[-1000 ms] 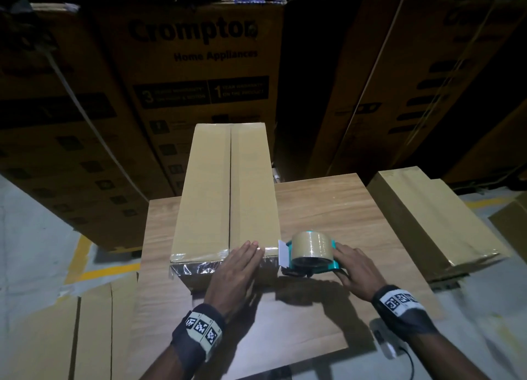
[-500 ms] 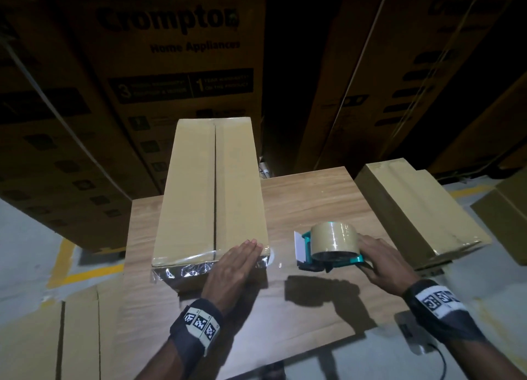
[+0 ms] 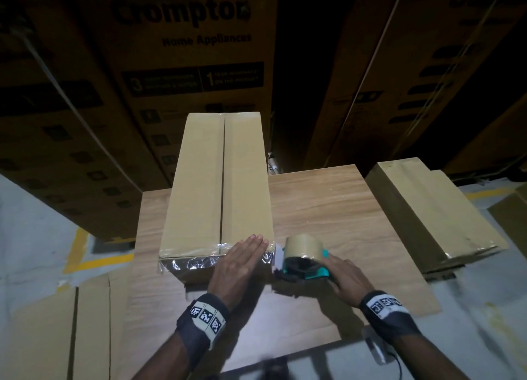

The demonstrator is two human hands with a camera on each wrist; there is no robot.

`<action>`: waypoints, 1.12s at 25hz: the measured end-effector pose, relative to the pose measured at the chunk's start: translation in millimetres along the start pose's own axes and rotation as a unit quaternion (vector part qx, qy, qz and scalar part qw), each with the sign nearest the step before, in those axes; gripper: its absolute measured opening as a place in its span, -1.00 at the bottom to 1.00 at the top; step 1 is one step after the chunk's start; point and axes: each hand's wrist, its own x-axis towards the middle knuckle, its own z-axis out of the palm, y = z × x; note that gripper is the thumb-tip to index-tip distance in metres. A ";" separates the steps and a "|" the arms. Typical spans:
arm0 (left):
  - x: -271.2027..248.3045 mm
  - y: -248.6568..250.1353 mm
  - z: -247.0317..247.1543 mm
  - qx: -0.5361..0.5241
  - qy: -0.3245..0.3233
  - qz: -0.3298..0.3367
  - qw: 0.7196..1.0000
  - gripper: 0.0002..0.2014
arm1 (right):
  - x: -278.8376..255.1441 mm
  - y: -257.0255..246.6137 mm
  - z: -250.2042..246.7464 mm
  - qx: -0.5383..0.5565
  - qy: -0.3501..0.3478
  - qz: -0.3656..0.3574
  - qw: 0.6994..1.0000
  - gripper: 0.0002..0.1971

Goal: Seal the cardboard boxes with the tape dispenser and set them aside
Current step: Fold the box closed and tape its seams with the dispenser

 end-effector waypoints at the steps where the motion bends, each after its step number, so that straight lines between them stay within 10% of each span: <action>1: 0.5 0.7 -1.9 -0.010 0.004 0.003 1.000 -0.24 | 0.7 -6.3 12.4 -0.055 -0.057 -0.026 0.996 -0.45; 3: 2.5 1.5 -5.4 -0.008 0.021 0.019 1.000 -0.35 | -14.3 -13.5 42.2 -0.093 -0.131 -0.037 0.986 -0.51; 7: 6.1 6.8 -4.7 -0.007 0.018 0.004 1.000 -0.16 | -56.6 0.8 52.8 0.152 -0.003 0.155 0.976 -0.42; 11: 2.3 5.7 -6.6 -0.042 -0.019 -0.029 0.999 -0.06 | -46.8 -6.9 56.3 0.461 0.091 0.283 0.836 -0.56; 14: 2.6 6.4 -10.1 -0.078 0.020 -0.017 0.997 -0.59 | -18.7 -28.5 61.0 0.605 0.133 0.373 0.691 -0.55; 16: -1.4 6.5 -12.2 -0.075 -0.016 -0.016 0.997 -0.37 | -5.6 -33.3 65.9 0.620 0.122 0.412 0.657 -0.44; 24: -75.4 -39.3 -46.4 -0.158 0.080 -0.208 0.962 -0.16 | 11.7 -40.1 98.4 0.581 0.069 0.450 0.674 -0.60; 28: -108.1 -66.9 -77.4 -0.256 0.176 -0.358 0.881 -0.17 | 2.8 -56.1 56.0 0.376 0.227 0.437 0.785 -0.48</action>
